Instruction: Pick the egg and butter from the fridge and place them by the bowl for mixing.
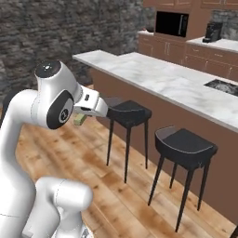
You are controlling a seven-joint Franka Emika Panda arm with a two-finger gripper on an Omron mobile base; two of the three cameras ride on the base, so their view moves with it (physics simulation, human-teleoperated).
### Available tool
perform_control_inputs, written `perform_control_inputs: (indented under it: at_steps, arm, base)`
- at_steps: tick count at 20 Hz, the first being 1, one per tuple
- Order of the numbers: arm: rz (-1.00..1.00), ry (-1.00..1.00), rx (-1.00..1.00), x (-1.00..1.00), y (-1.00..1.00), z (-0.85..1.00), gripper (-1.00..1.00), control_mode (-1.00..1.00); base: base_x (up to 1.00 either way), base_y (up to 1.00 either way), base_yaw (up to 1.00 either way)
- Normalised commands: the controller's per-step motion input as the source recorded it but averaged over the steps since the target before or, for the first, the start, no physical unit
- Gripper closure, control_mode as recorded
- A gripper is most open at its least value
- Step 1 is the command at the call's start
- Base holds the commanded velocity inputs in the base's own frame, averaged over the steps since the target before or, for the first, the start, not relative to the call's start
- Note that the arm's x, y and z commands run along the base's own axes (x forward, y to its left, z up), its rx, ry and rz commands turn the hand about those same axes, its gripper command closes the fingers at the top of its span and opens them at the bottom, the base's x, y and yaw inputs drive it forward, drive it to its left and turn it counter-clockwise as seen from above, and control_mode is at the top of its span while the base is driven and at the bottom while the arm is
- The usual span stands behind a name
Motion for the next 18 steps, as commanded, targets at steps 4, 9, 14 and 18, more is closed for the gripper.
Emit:
perform_control_inputs:
  at_steps: [4, 9, 14, 18]
  arm:
    - [0.0, 0.0, 0.0, 0.0, 0.0, 0.0, 1.0, 1.0]
    - [0.0, 0.0, 0.0, 0.0, 0.0, 0.0, 1.0, 1.0]
    - [0.0, 0.0, 0.0, 0.0, 0.0, 0.0, 1.0, 1.0]
    - [0.0, 0.0, 0.0, 0.0, 0.0, 0.0, 1.0, 1.0]
  base:
    - [0.55, 0.64, -0.15]
    - [0.59, 0.55, -0.26]
    - [0.57, 0.55, -0.28]
    - [0.55, 0.61, -0.21]
